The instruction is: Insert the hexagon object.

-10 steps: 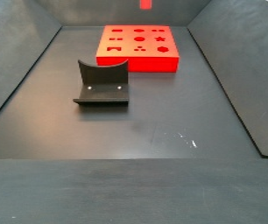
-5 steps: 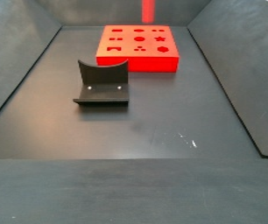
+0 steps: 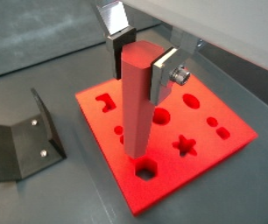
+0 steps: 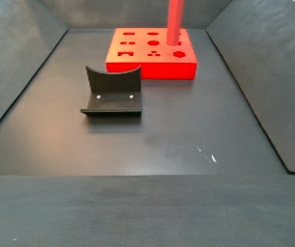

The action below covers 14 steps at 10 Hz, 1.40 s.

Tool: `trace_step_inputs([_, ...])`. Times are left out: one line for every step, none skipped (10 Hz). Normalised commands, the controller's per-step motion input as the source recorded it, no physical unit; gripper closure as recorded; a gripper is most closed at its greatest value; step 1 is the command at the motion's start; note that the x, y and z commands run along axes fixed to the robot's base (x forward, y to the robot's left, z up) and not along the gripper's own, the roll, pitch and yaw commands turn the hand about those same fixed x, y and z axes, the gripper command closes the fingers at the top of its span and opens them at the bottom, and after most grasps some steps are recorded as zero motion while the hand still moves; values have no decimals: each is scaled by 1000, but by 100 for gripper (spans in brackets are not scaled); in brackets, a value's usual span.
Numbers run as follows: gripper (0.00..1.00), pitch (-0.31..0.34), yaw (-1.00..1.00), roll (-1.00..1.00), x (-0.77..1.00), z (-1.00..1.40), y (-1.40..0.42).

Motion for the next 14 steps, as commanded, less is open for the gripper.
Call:
trace_step_inputs([100,-116,0,-56,-417,-174,0])
trace_step_inputs([100,-103,66,-47,-89,-86,-31])
trace_step_inputs([100,-67,14,-24,-51,-180,-34])
trace_step_inputs([100,-49,126,-83,0,-137,-37])
trace_step_inputs([100,-69,200,-97,0,-94,-31])
trace_step_inputs([100,-99,234,-107,0,-120,0])
trace_step_inputs([100,-113,331,-123,0,-120,-6])
trace_step_inputs([100,-121,297,-137,-6,-83,-54])
trace_step_inputs([100,-124,214,-109,-17,-111,-60])
trace_step_inputs([100,-119,189,-77,-80,-171,-77])
trace_step_inputs([100,-117,154,-90,-157,-157,-97])
trace_step_inputs([100,-120,191,-71,-106,-171,-37])
trace_step_inputs([100,-120,91,-70,-163,-151,0])
trace_step_inputs([100,-116,89,-61,-140,-163,0])
